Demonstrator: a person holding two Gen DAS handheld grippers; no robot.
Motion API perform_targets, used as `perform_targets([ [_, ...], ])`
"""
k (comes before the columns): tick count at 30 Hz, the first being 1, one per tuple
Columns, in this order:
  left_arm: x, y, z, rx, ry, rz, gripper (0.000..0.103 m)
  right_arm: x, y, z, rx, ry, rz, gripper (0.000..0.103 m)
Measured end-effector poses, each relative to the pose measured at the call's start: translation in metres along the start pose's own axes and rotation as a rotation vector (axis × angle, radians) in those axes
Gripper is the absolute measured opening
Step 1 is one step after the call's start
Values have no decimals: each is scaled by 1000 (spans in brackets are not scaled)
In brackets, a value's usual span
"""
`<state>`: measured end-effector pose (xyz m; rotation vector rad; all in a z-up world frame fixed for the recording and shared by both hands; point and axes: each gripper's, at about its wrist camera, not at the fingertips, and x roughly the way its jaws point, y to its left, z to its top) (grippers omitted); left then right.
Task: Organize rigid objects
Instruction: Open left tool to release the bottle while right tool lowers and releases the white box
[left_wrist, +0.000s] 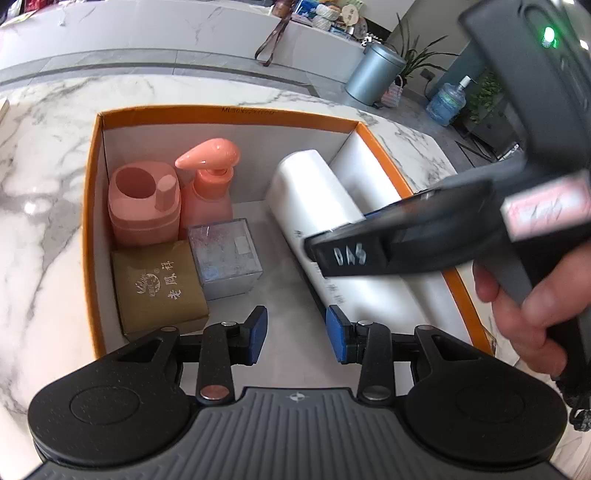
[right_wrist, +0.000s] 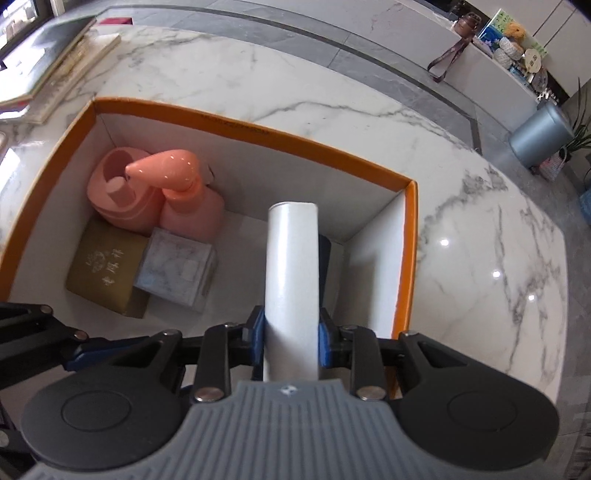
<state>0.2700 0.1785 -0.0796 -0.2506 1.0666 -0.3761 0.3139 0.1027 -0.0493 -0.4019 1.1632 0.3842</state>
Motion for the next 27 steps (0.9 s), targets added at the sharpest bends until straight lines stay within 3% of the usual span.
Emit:
perform_targets([
  [2,-3,-1,0,21,3,7,44,-6,-4,1,52,-9,65,29],
  [4,-5,-2,2,37,2,26,44,-7,1,2,41,-38,84,29],
  [8,-9,-2,3,50,-1,34,44,5,2,6,79,-18,137,29],
  [13,-9,-5,1,75,4,36,44,11,-2,10,124,-21,146,30],
  [16,-8,-8,0,91,10,27,44,3,-3,10,101,-29,140,30],
  [21,-8,-24,-7,155,16,-14,57,-12,-11,0,33,-17,153,29],
  [27,14,-43,-18,236,57,26,59,-25,-14,-24,-183,-29,109,28],
])
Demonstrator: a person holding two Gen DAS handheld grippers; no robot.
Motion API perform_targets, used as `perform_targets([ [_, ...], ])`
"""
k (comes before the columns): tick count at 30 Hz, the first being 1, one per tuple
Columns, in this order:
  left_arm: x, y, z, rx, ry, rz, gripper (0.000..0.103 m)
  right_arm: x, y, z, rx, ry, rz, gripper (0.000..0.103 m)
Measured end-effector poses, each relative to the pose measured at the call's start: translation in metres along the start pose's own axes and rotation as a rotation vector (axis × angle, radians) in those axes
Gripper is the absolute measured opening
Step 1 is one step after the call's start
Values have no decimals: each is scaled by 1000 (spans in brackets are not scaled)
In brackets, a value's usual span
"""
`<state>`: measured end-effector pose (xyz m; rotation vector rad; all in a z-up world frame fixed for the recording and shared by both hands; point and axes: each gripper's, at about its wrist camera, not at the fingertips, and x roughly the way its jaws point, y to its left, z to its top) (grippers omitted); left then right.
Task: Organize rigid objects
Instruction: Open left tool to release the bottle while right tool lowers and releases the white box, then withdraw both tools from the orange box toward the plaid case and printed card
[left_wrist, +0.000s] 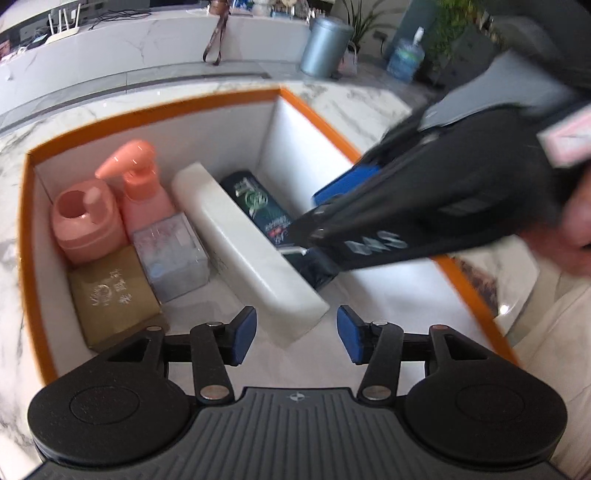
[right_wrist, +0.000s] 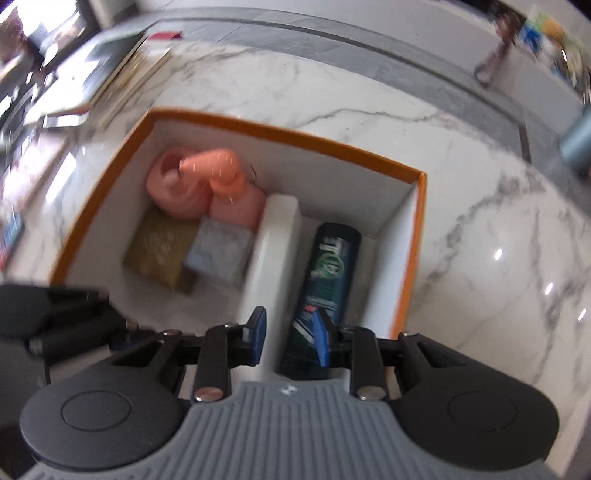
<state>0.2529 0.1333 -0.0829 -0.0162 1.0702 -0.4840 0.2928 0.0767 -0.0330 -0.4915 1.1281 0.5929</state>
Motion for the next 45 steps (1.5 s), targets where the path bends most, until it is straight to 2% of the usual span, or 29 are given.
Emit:
perform_targets([
  [2,6,-2,-2,12,21,12,59,-2,3,-8,-93,5,-13,29],
  [3,8,-2,-3,13,29,20,52,-2,4,-11,-137,14,-12,29],
  [6,7,5,-5,9,29,25,45,0,11,-21,-286,15,-9,29],
  [10,5,9,-6,22,47,99,37,9,24,-28,-469,26,-22,29],
  [12,4,13,-7,5,51,85,36,15,31,-32,-552,46,-22,30],
  [14,3,13,-8,5,47,88,36,22,37,-35,-634,54,-56,40],
  [17,1,13,-9,14,45,93,35,31,44,-41,-731,60,-119,48],
  [19,0,15,-10,5,45,84,35,39,48,-46,-802,63,-179,49],
  [22,-5,13,-14,7,39,82,35,45,49,-52,-863,42,-219,53],
  [25,-7,14,-16,5,35,82,35,47,44,-48,-840,36,-180,35],
  [26,-7,14,-17,4,34,81,35,48,42,-47,-815,35,-160,33],
  [29,-8,14,-21,5,30,80,35,47,38,-45,-777,17,-139,33],
  [32,-6,11,-19,13,19,82,35,45,40,-48,-778,5,-162,31],
  [35,-10,11,-22,12,-25,57,35,33,41,-49,-747,-25,-145,31],
  [38,-23,12,-22,-14,-101,33,34,18,37,-44,-652,-80,-128,31],
  [41,-35,15,-20,-63,-158,52,30,3,29,-42,-548,-158,-137,28],
  [42,-32,15,-2,-82,-165,65,29,-3,23,-44,-507,-191,-145,28],
  [44,-31,18,5,-107,-180,75,28,-16,12,-45,-407,-261,-170,27],
  [45,-20,18,18,-119,-181,76,27,-23,6,-46,-354,-298,-148,25],
])
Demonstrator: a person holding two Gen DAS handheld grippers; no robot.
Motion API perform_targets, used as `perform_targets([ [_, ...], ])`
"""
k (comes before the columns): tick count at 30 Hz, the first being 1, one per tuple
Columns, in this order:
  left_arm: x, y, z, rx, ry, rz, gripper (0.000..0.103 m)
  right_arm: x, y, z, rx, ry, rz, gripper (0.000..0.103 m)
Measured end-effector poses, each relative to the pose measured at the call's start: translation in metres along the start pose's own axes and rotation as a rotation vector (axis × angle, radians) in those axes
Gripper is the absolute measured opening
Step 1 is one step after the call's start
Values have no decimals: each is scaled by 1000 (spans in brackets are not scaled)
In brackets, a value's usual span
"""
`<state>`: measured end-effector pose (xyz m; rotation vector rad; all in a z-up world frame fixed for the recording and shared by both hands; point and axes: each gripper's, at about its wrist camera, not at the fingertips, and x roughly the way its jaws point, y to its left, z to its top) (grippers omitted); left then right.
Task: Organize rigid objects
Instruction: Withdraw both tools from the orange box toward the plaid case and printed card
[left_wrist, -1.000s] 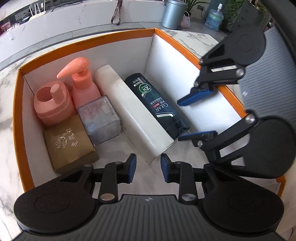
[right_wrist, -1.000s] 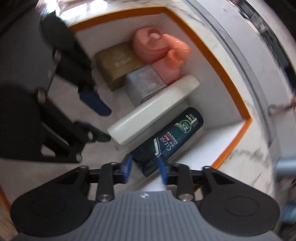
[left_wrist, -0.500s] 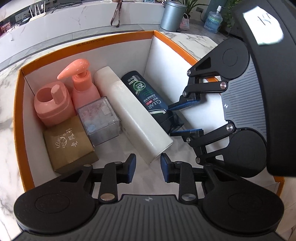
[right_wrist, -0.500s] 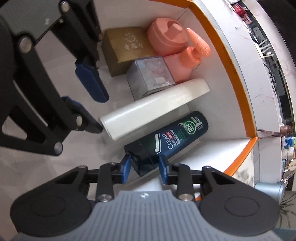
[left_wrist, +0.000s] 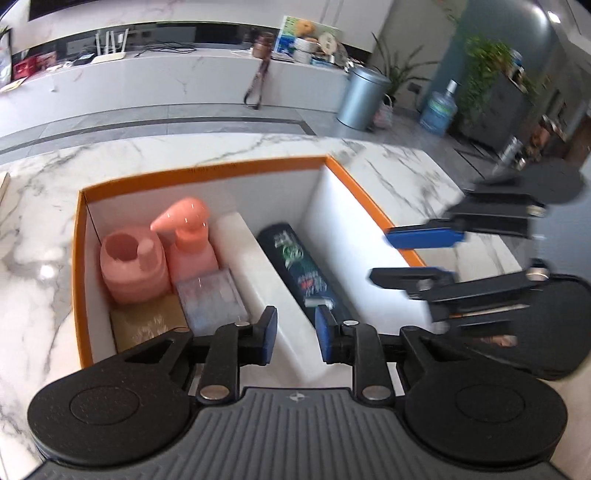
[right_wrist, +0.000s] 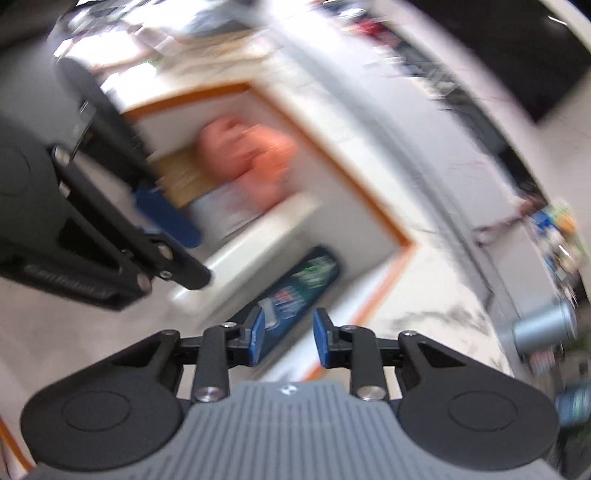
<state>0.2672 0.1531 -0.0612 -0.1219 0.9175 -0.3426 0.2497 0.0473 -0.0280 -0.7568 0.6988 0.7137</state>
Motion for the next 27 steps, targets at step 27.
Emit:
perform_targets([
  [27,49,-35,27,108,181,177,27,-21,-48,-105,786,-169,-52,30],
])
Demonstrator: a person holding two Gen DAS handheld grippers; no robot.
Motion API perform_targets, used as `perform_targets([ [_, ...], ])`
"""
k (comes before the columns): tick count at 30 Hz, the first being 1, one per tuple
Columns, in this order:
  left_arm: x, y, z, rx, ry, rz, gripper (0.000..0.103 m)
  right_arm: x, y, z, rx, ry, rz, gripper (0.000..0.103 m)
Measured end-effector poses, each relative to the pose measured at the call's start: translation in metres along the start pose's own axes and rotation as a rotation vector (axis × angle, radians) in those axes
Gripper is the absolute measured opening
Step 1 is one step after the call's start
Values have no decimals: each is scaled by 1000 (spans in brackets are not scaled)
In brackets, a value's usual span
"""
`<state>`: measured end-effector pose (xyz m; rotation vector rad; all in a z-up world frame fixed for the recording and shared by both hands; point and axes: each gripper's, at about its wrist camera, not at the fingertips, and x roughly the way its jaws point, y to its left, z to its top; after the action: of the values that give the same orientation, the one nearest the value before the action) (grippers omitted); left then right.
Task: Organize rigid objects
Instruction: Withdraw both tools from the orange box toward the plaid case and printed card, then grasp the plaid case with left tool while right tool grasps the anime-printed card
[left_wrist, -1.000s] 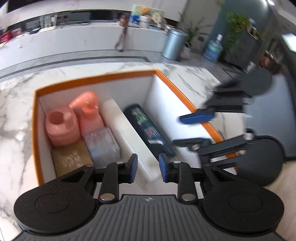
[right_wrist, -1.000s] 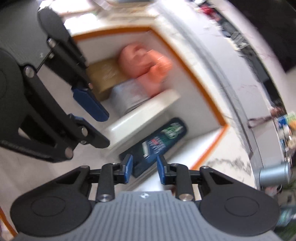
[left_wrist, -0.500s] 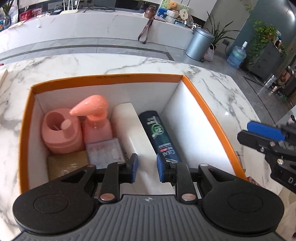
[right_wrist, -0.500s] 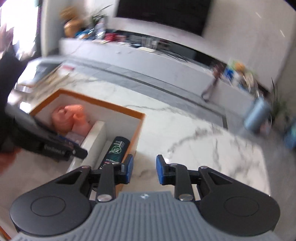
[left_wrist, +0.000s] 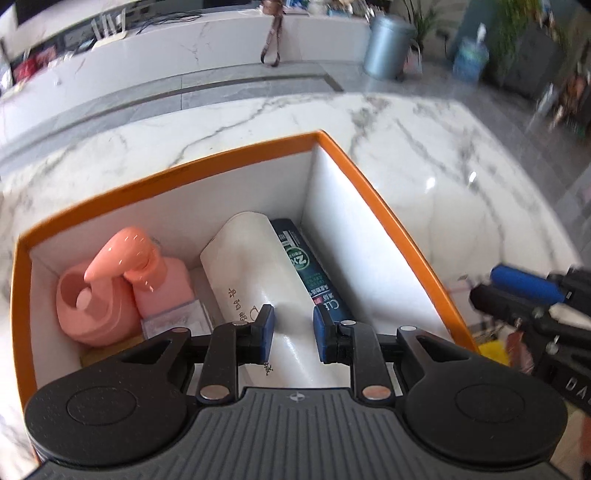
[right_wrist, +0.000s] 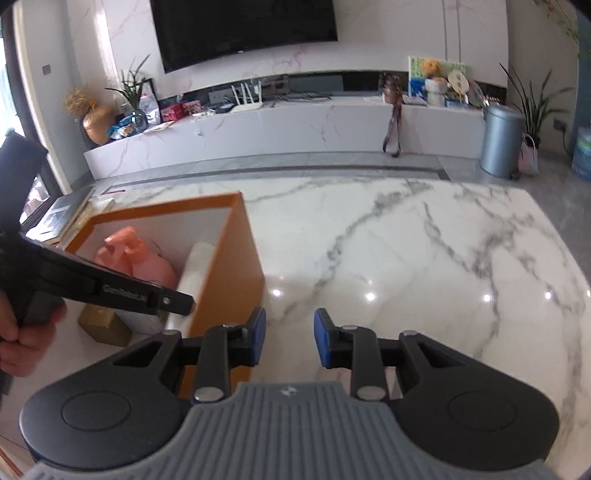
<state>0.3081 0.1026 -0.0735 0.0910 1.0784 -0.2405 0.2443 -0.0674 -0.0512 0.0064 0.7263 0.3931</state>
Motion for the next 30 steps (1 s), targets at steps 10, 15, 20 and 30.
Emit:
perform_targets([
  [10,18,-34,2,175,82,152,22,-8,-48,-2,125,4,-33,37],
  [15,-5,-37,-4,148,29,144,22,-18,-72,-5,155,53,-43,40],
  [20,-57,-63,-16,179,-85,86,25,-29,-95,-19,156,159,-68,49],
  [30,-101,-136,-36,325,-139,-10,34,-59,-125,-48,166,292,-22,50],
])
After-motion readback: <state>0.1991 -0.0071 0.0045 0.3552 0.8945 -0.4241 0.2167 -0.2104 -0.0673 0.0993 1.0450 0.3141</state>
